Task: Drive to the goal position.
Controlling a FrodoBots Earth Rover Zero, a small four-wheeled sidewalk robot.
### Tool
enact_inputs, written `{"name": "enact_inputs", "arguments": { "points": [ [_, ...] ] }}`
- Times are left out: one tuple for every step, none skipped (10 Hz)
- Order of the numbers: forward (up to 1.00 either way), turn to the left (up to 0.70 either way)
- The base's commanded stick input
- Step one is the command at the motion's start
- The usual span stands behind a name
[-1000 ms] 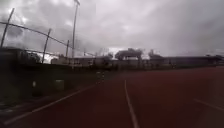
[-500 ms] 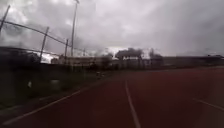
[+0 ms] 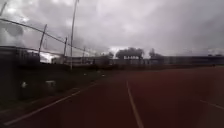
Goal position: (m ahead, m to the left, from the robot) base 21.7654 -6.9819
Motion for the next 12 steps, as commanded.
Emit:
{"name": "enact_inputs", "arguments": {
  "points": [
    [0.50,-0.50],
    [0.50,-0.50],
    [0.50,-0.50],
    [0.50,-0.50],
    [0.50,-0.50],
    [0.50,-0.50],
    [0.50,-0.50],
    [0.50,-0.28],
    [0.50,-0.01],
    [0.50,0.00],
    [0.50,0.00],
    [0.50,0.00]
  ]
}}
